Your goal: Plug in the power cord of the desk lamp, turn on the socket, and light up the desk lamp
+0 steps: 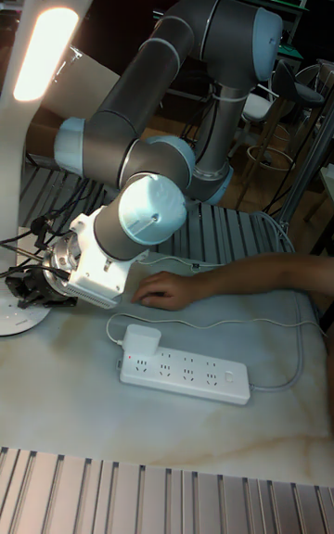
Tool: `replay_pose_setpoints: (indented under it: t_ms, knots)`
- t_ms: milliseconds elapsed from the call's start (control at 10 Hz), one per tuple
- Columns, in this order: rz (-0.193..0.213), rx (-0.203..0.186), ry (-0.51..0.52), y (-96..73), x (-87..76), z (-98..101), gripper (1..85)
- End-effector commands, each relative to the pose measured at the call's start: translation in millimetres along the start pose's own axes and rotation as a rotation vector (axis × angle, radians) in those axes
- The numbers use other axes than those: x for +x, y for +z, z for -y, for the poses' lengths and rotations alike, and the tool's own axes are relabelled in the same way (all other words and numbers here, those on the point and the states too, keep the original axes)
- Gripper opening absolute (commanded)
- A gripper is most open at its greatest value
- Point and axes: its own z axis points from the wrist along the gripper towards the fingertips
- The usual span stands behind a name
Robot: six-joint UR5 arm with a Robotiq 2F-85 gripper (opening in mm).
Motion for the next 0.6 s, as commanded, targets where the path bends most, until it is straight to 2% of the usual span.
replay_pose_setpoints:
  t_ms: [0,100,300,500]
  knots:
    - [-0.058,-0.026,0.022,-33.0,19.4,-17.4,1.0]
    - [-0.067,-0.06,0.028,-46.1,23.5,-32.4,1.0]
    - [-0.099,-0.142,0.046,-83.6,36.0,-70.2,1.0]
    - [-0.129,-0.236,0.051,-122.9,47.5,-97.8,1.0]
